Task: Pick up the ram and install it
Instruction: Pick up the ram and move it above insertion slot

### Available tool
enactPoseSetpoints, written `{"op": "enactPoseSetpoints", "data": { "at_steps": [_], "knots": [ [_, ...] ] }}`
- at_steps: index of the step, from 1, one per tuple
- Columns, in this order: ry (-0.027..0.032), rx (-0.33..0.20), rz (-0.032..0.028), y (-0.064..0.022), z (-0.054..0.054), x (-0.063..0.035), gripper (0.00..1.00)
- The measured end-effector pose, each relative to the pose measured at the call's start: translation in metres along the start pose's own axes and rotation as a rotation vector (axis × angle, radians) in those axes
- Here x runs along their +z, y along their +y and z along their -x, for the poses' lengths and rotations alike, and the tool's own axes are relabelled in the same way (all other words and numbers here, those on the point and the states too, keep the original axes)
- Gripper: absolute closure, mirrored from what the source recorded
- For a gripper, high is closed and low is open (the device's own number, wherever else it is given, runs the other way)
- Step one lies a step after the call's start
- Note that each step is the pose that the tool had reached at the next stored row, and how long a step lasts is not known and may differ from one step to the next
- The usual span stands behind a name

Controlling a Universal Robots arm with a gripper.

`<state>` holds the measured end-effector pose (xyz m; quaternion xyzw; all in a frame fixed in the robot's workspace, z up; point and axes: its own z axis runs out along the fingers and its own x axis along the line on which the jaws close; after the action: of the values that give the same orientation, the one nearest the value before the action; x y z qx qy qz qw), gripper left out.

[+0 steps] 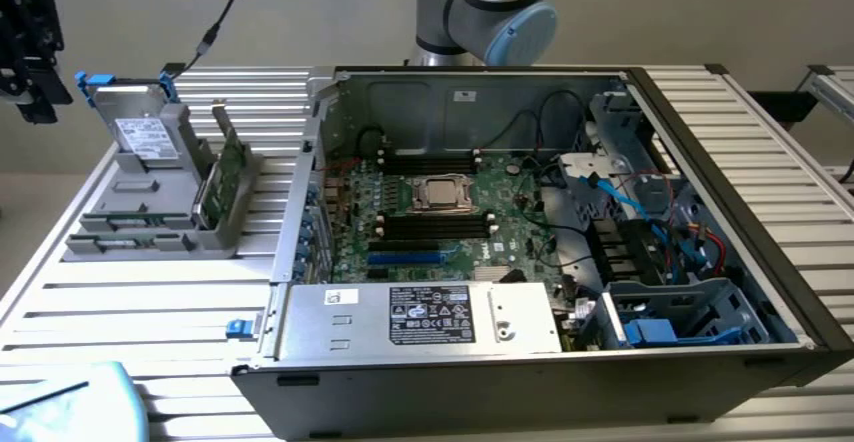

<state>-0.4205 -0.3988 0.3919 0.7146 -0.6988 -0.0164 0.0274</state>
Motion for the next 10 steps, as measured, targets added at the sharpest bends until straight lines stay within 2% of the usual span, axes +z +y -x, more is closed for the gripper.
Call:
{"op": "enactPoseSetpoints", "data": {
  "at_steps": [10],
  "knots": [
    [0.0000, 0.000, 0.0001, -0.0002, 0.0000, 0.0022, 0.63]
  ]
}}
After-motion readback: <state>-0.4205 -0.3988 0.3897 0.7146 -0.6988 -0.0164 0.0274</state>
